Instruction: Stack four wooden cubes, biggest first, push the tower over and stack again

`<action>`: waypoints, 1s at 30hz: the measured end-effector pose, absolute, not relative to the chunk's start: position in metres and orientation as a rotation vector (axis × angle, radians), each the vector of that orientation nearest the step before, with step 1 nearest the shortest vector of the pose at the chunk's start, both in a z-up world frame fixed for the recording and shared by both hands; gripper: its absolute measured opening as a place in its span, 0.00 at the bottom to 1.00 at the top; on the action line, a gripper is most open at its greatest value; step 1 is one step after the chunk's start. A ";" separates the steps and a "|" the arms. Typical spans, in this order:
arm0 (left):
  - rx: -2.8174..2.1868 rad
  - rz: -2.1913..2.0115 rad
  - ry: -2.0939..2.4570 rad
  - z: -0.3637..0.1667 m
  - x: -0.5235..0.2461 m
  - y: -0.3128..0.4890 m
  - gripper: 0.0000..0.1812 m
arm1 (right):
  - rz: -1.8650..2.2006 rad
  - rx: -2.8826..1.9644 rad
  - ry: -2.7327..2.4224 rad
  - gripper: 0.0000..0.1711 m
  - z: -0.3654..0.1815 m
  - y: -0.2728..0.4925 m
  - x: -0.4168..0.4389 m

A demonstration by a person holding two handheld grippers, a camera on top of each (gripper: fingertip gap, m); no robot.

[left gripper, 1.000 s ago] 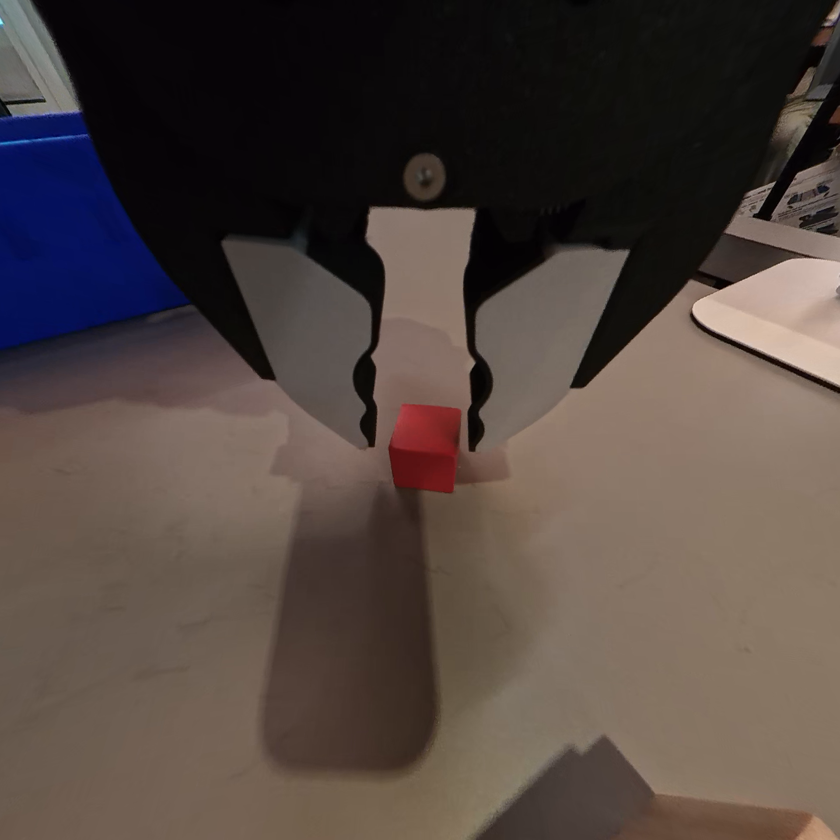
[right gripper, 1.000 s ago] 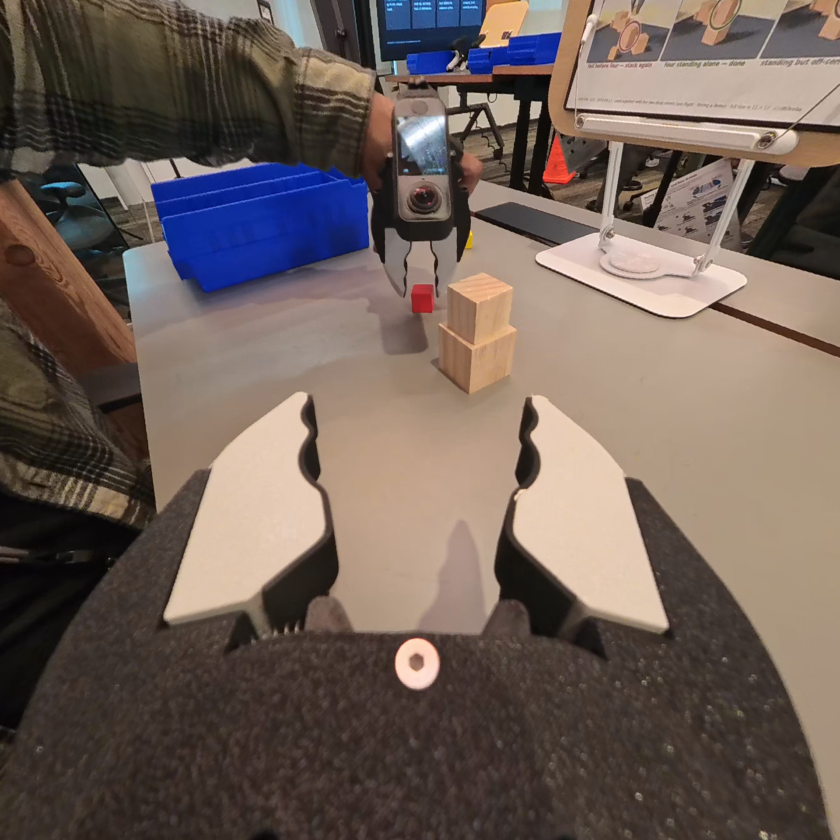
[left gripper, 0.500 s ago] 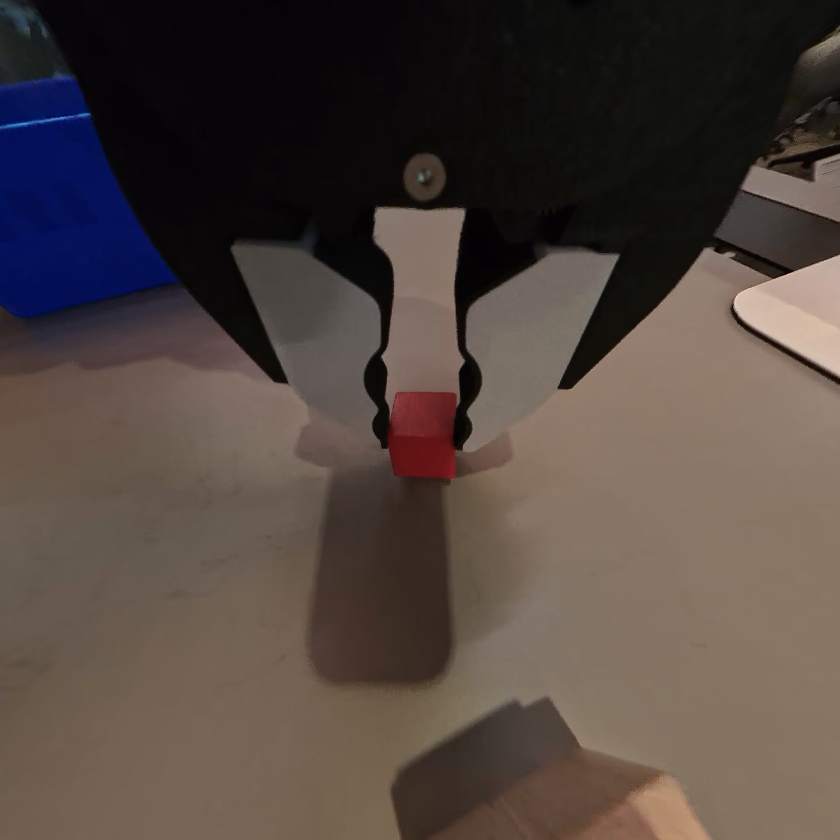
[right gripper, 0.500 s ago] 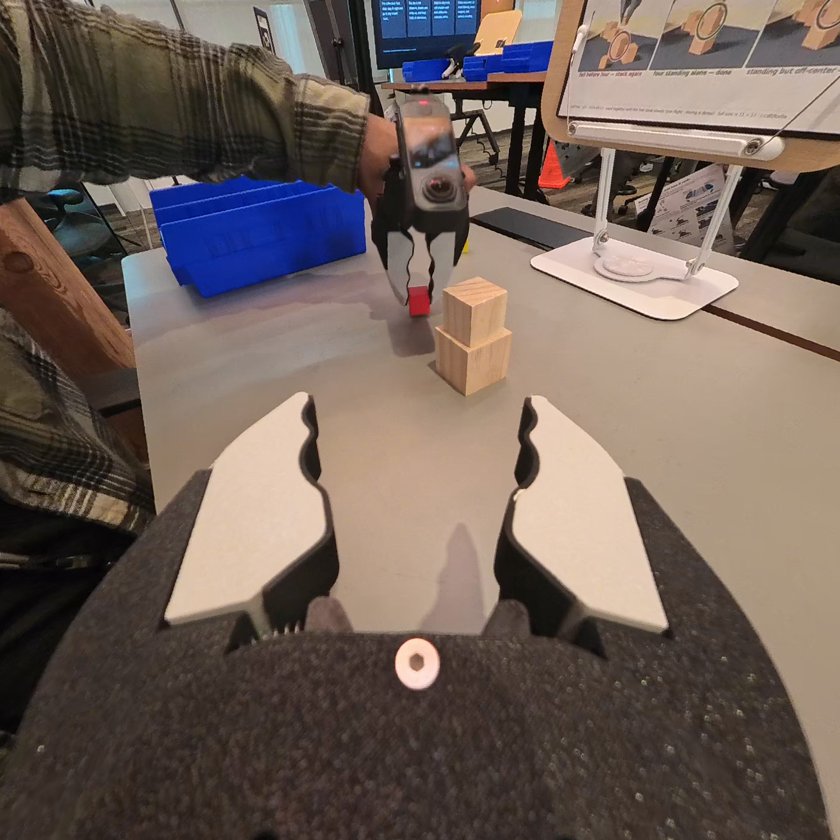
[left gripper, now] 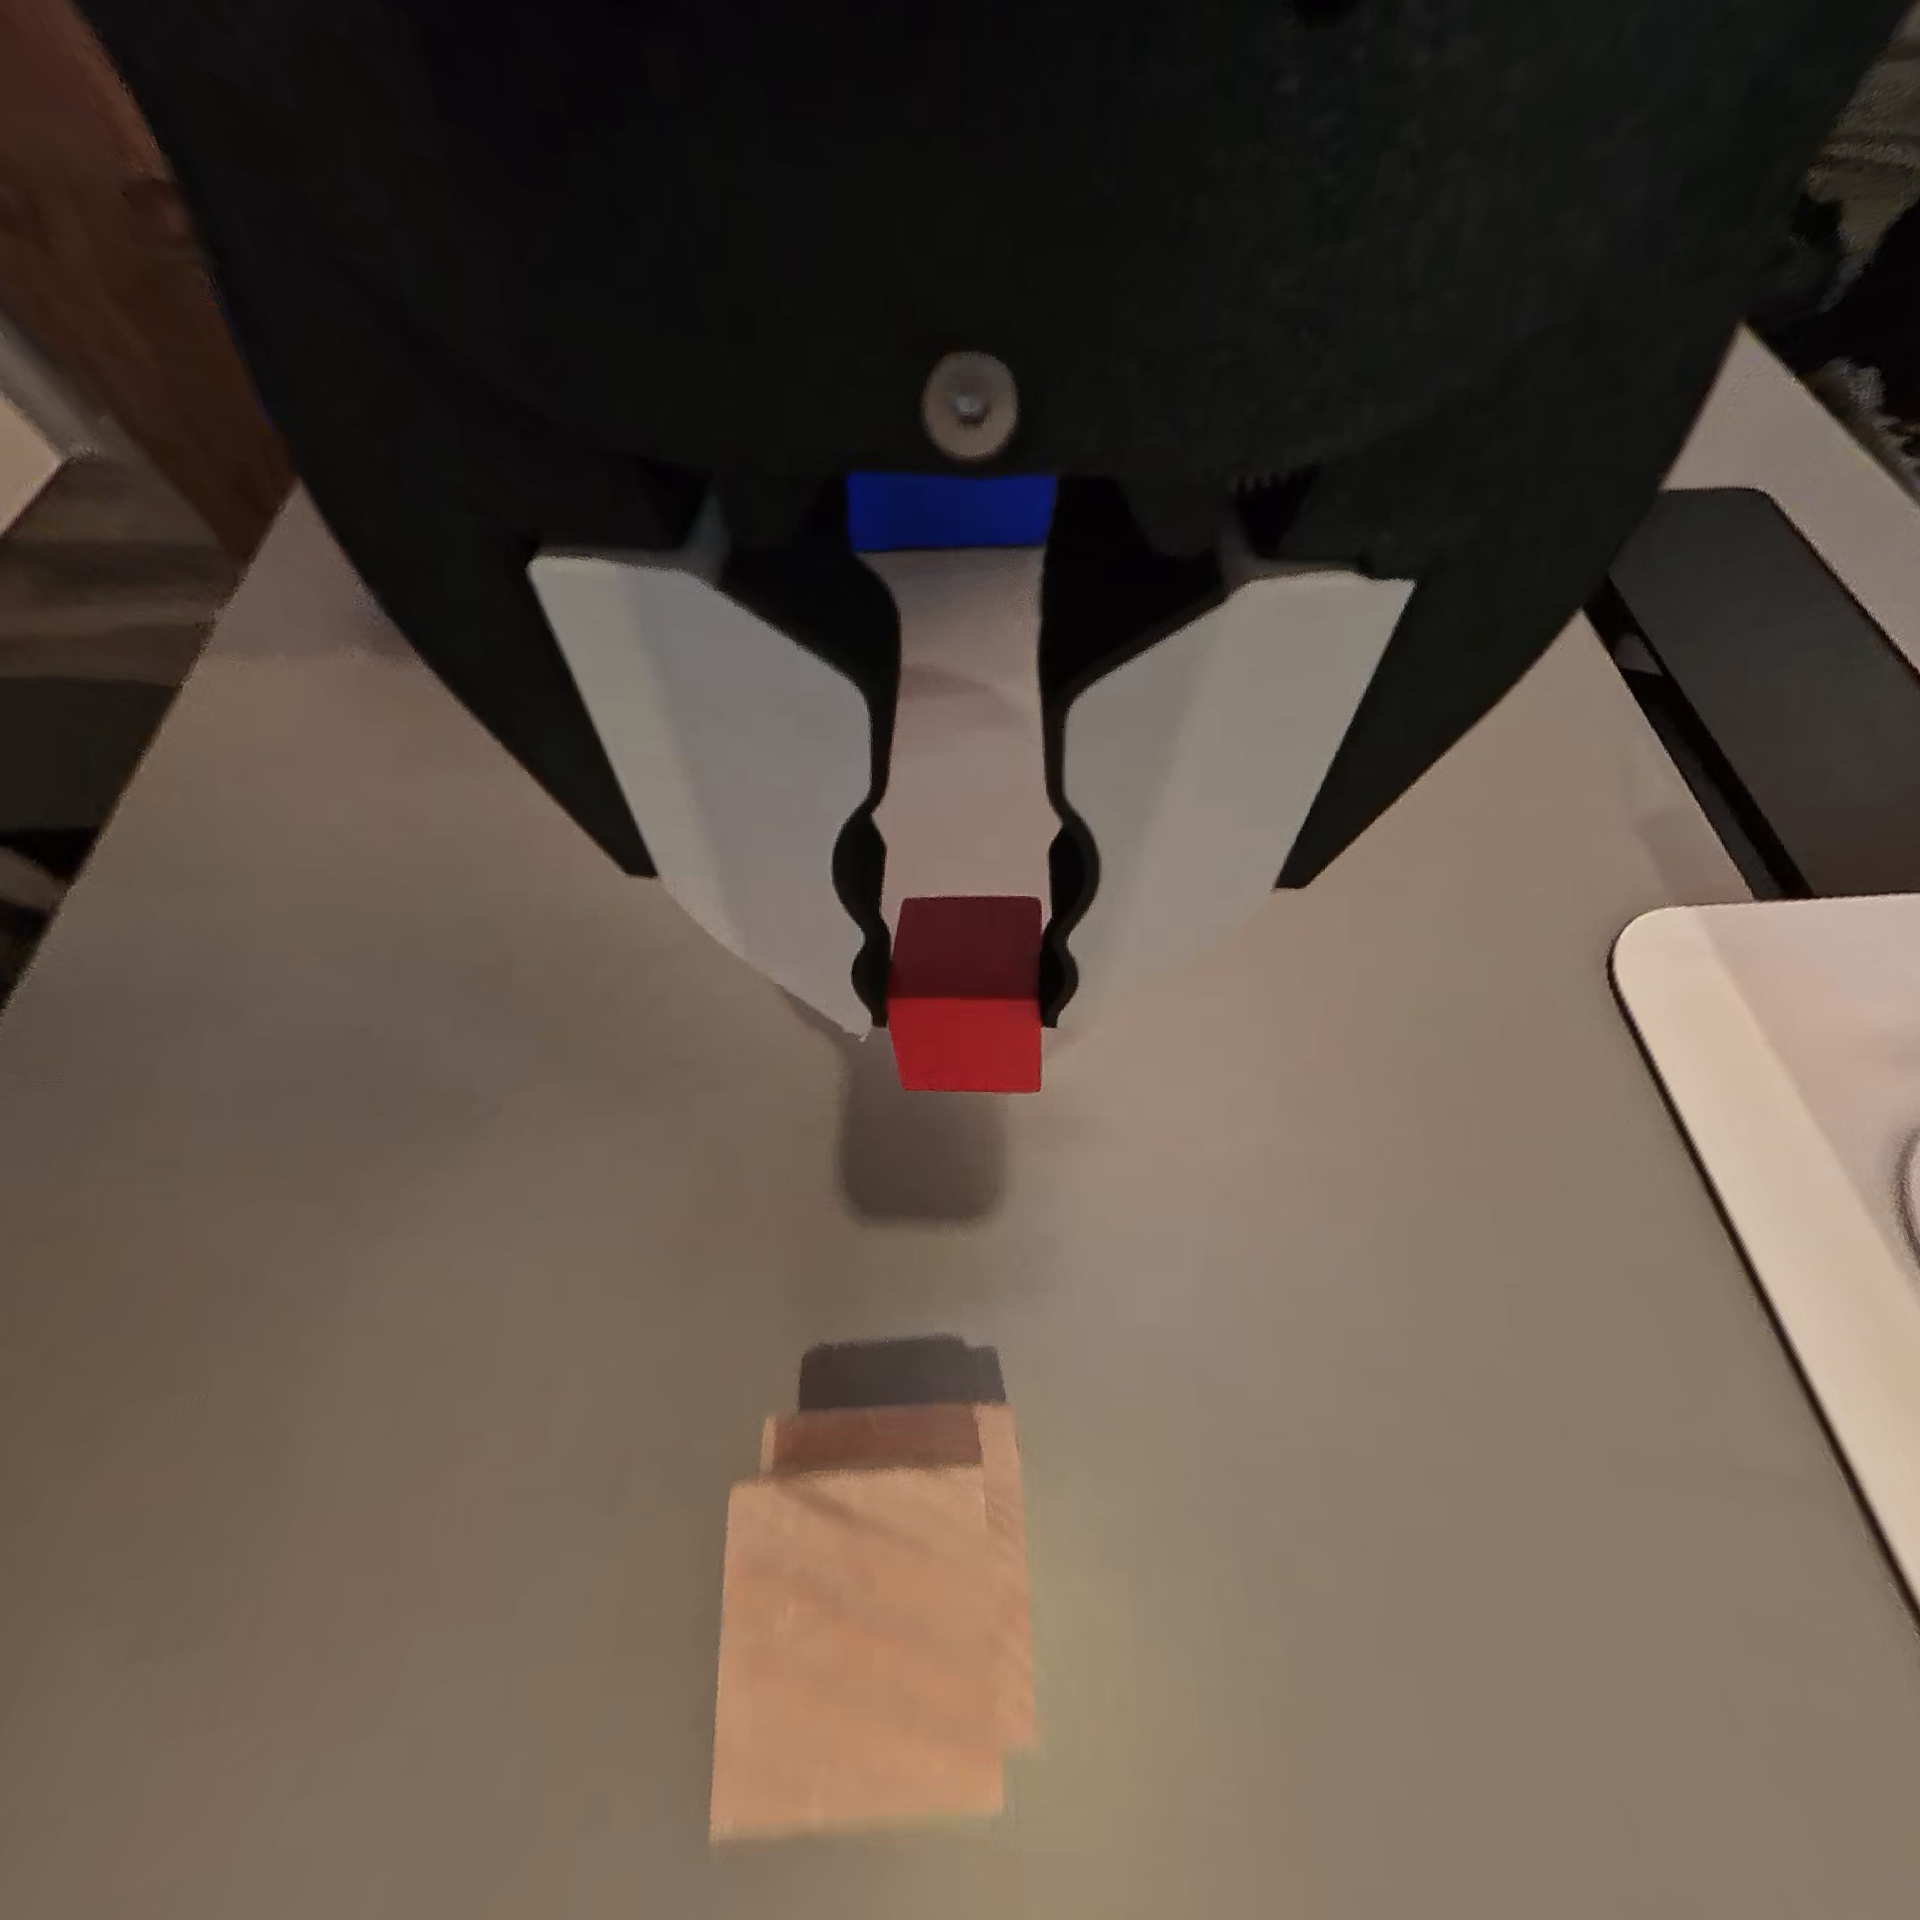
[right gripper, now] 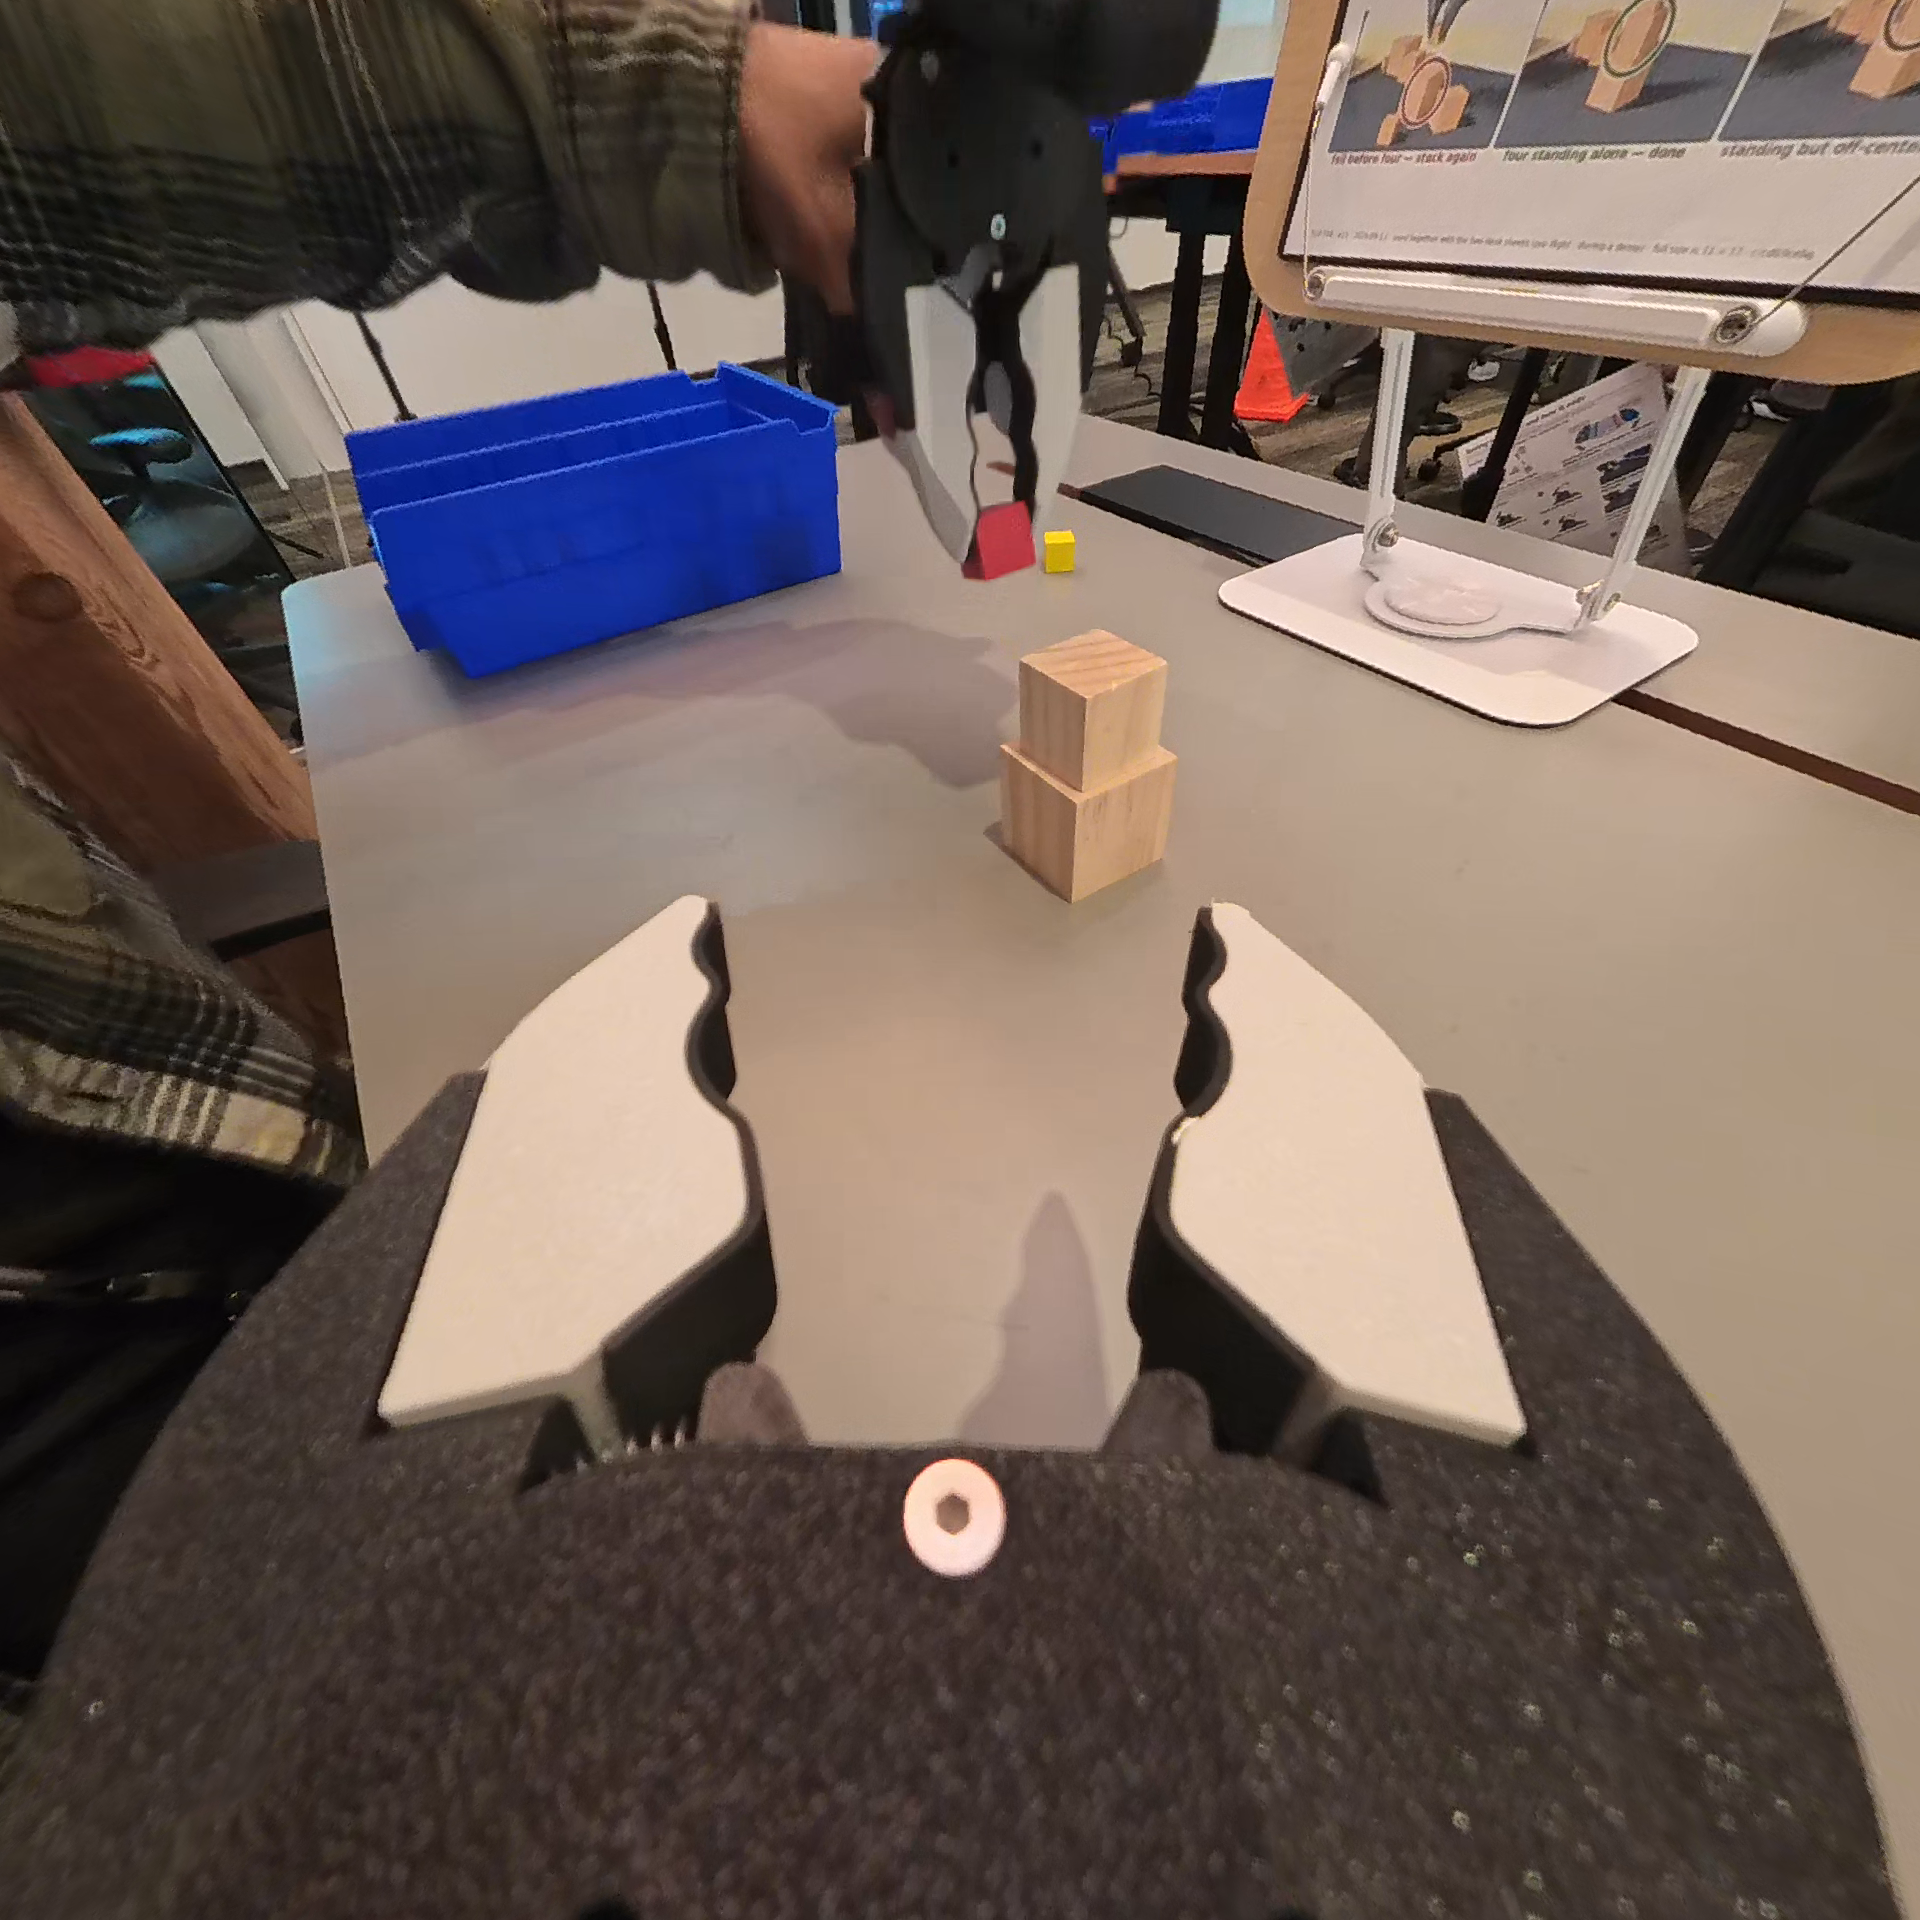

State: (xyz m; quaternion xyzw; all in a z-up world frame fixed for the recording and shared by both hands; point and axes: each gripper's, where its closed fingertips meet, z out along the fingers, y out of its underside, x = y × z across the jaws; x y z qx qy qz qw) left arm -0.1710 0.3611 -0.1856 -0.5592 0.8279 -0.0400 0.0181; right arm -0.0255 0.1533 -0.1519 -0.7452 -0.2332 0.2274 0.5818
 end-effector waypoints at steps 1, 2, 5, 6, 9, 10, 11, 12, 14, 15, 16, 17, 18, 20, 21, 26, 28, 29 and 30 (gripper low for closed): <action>-1.766 -0.143 2.546 -0.179 -0.167 0.358 0.15 | 0.531 -1.741 -0.544 0.49 -0.152 0.153 -0.025; -1.784 -0.164 2.529 -0.173 -0.162 0.354 0.15 | 0.532 -1.741 -0.544 0.49 -0.152 0.153 -0.025; -1.813 -0.182 2.492 -0.157 -0.148 0.342 0.15 | 0.537 -1.737 -0.548 0.49 -0.151 0.153 -0.027; -1.815 -0.175 2.490 -0.153 -0.143 0.338 0.15 | 0.539 -1.736 -0.549 0.49 -0.150 0.153 -0.027; -1.816 -0.115 2.518 -0.149 -0.132 0.325 0.15 | 0.540 -1.732 -0.554 0.49 -0.149 0.153 -0.029; -1.824 -0.096 2.528 -0.149 -0.128 0.321 0.15 | 0.542 -1.732 -0.557 0.49 -0.149 0.153 -0.029; -1.832 -0.075 2.542 -0.149 -0.124 0.317 0.15 | 0.542 -1.732 -0.558 0.49 -0.149 0.153 -0.030; -1.838 -0.048 2.556 -0.151 -0.121 0.313 0.15 | 0.541 -1.731 -0.561 0.49 -0.149 0.153 -0.030; -1.855 0.016 2.570 -0.154 -0.114 0.310 0.15 | 0.542 -1.728 -0.562 0.49 -0.148 0.152 -0.031; -1.873 0.041 2.571 -0.156 -0.111 0.310 0.15 | 0.543 -1.726 -0.563 0.49 -0.147 0.152 -0.031; -1.889 0.057 2.574 -0.158 -0.108 0.309 0.15 | 0.542 -1.725 -0.564 0.49 -0.147 0.152 -0.031; -1.895 0.071 2.579 -0.160 -0.105 0.309 0.15 | 0.542 -1.724 -0.565 0.49 -0.146 0.151 -0.031; -1.902 0.090 2.580 -0.162 -0.103 0.310 0.15 | 0.541 -1.722 -0.566 0.49 -0.146 0.151 -0.031; -1.929 0.111 2.581 -0.165 -0.100 0.311 0.15 | 0.538 -1.718 -0.564 0.49 -0.144 0.150 -0.030; -1.942 0.114 2.579 -0.167 -0.098 0.311 0.15 | 0.538 -1.715 -0.562 0.49 -0.143 0.149 -0.029; -1.954 0.162 2.582 -0.173 -0.094 0.312 0.15 | 0.536 -1.711 -0.553 0.48 -0.142 0.148 -0.026; -1.963 0.168 2.590 -0.175 -0.094 0.311 0.15 | 0.538 -1.711 -0.554 0.48 -0.142 0.148 -0.026; -1.971 0.172 2.601 -0.177 -0.095 0.311 0.15 | 0.537 -1.712 -0.555 0.48 -0.142 0.148 -0.026; -1.973 0.180 2.608 -0.178 -0.095 0.310 0.15 | 0.535 -1.712 -0.555 0.48 -0.142 0.148 -0.026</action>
